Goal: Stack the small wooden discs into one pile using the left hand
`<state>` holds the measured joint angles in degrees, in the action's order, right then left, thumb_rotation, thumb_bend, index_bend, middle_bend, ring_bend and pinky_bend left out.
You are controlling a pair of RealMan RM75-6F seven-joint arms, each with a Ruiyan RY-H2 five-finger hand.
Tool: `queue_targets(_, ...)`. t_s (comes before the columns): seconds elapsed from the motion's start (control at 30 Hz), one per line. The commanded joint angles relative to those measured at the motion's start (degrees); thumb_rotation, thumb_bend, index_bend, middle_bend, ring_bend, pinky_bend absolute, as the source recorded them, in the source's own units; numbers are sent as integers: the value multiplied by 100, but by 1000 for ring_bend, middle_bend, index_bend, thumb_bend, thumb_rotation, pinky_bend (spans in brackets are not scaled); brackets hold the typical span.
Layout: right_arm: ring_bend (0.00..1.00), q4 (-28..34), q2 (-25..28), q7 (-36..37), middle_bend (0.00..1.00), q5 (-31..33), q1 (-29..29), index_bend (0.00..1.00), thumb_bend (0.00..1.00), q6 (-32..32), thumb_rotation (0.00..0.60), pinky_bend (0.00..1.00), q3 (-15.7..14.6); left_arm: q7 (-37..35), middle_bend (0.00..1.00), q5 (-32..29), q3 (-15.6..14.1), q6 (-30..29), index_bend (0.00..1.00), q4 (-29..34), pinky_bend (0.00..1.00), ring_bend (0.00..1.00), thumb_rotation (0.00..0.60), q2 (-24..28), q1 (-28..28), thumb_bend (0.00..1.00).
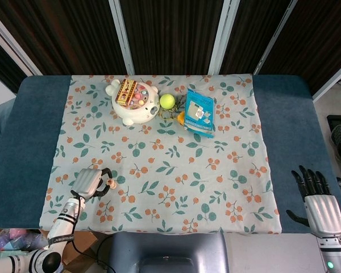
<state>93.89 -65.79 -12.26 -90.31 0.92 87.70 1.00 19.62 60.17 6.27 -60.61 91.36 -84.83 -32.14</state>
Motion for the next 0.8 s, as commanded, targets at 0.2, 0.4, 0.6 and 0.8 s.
queue_targets(0.2,0,6,0,-4,0,9,-4,0,124,4,600,0,3,-21,1000,-23,7,35,471,-72,1000,1000,600,-17,-7,384)
queue_targets(0.4,0,6,-6,-17,0,29,-4,0,124,3,600,0,12,-72,1000,-12,-10,77,433,-149,1000,1000,600,-37,-3,387)
queue_targets(0.6,0,8,-5,-4,0,27,-13,0,123,25,600,0,15,-132,1000,60,-20,86,385,-129,1000,1000,600,-6,4,388)
queue_targets(0.8,0,6,-4,3,0,-5,-25,0,124,55,600,0,4,-203,1000,166,-16,27,361,-9,1000,1000,600,84,36,389)
